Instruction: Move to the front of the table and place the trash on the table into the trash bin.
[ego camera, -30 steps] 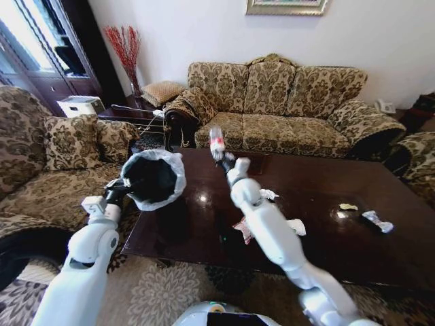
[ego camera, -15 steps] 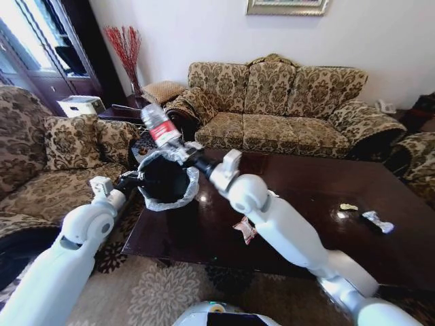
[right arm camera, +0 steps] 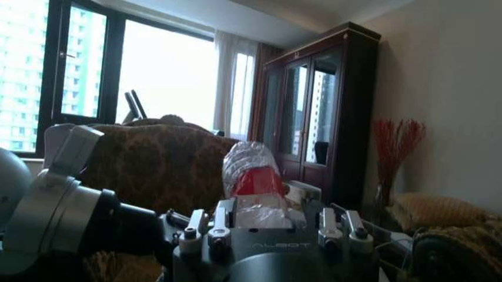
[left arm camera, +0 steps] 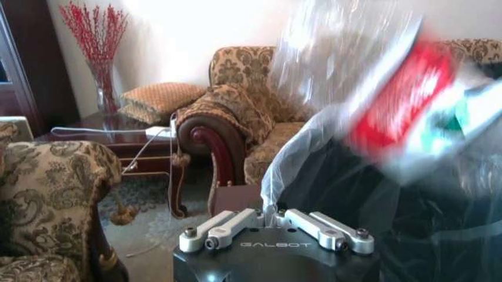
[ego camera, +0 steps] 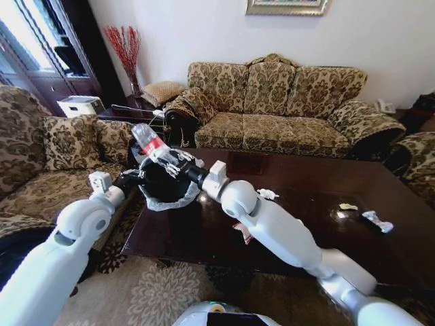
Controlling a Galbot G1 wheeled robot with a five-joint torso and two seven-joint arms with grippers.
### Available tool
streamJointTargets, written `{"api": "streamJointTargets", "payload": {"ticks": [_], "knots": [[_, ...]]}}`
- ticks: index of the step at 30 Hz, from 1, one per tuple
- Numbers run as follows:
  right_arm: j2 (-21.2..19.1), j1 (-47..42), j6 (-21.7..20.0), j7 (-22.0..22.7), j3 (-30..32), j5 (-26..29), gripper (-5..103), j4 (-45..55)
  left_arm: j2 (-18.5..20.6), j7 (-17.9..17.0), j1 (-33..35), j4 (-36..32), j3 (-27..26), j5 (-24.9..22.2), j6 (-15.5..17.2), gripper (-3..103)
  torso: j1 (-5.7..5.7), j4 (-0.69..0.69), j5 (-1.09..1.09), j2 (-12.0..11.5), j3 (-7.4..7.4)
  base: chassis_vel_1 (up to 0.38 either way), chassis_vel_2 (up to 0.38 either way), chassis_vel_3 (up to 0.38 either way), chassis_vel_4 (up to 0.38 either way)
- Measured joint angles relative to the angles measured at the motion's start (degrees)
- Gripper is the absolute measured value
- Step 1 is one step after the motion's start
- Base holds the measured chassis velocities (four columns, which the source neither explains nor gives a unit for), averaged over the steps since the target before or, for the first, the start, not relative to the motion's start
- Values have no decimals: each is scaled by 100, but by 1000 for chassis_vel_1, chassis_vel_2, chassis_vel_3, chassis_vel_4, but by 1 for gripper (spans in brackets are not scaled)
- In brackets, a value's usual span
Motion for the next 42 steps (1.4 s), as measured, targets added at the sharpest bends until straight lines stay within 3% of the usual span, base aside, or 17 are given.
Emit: {"api": "streamJointTargets", "payload": {"ticks": [2, 5, 9, 11, 13, 14, 19, 22, 23, 26, 33, 37, 42], "knots": [[-11, -16, 24, 1, 0, -13, 57, -1, -12, -4, -3, -8, 0, 4, 0, 1, 0, 0, 0, 0, 0, 0, 0, 0, 0], [3, -38, 60, 18, 83, 17, 73, -44, -18, -8, -6, -41, 0, 32, -6, 1, 0, 1, 0, 0, 0, 0, 0, 0, 0], [15, -18, 69, 99, 179, 65, 79, -53, -9, -7, -4, -50, -21, 48, -8, 1, 0, 1, 0, 0, 0, 0, 0, 0, 0], [14, 8, 65, 294, 360, 161, 95, 29, -29, -18, 18, -59, -58, 64, -44, 1, 0, 1, 1, 0, 0, 0, 0, 0, 0], [-2, -5, 49, 361, 454, 193, 95, 87, -55, -20, 42, -63, -67, 94, -67, 1, 0, 2, 0, 0, 0, 0, 0, 0, 0], [-53, -67, -6, 461, 628, 245, 100, 199, -101, -21, 77, -69, -73, 157, -81, 1, 0, 2, 0, 0, 0, 0, 0, 0, 0], [-442, -536, -268, 664, 1251, 416, 100, 623, -205, -27, 167, -71, -88, 312, -112, 1, 0, 2, 0, 0, 0, 0, 0, 0, 0], [-926, -1341, -372, 673, 2106, 508, 100, 934, -292, -6, 198, -68, -100, 410, -152, 1, 0, 1, 1, 0, -1, 0, 0, 0, 0], [-926, -1341, -372, 673, 2106, 508, 100, 934, -292, -6, 198, -68, -100, 410, -152, 1, 0, 1, 1, 0, -1, 0, 0, 0, 0], [-1405, -2751, -119, 726, 2837, 354, 100, 1123, -351, 18, 224, -85, -167, 450, -177, 1, 0, -4, 4, 0, -1, -17, -9, -14, -11], [-1336, -4194, 226, 440, 3391, -21, 100, 1039, -445, 23, 293, -137, -226, 564, -214, 1, -1, 2, 1, 0, -1, -49, -49, -56, -45], [-903, -5351, 654, 160, 3437, -562, 100, 863, -549, 97, 339, -136, -194, 668, -288, 1, -1, -2, -2, 1, -1, -66, -67, -62, -74], [-602, -5633, 874, 26, 3291, -853, 100, 548, -596, 154, 386, -164, -229, 702, -368, 1, -1, -3, 0, 1, -1, -42, -44, -40, -45]]}}
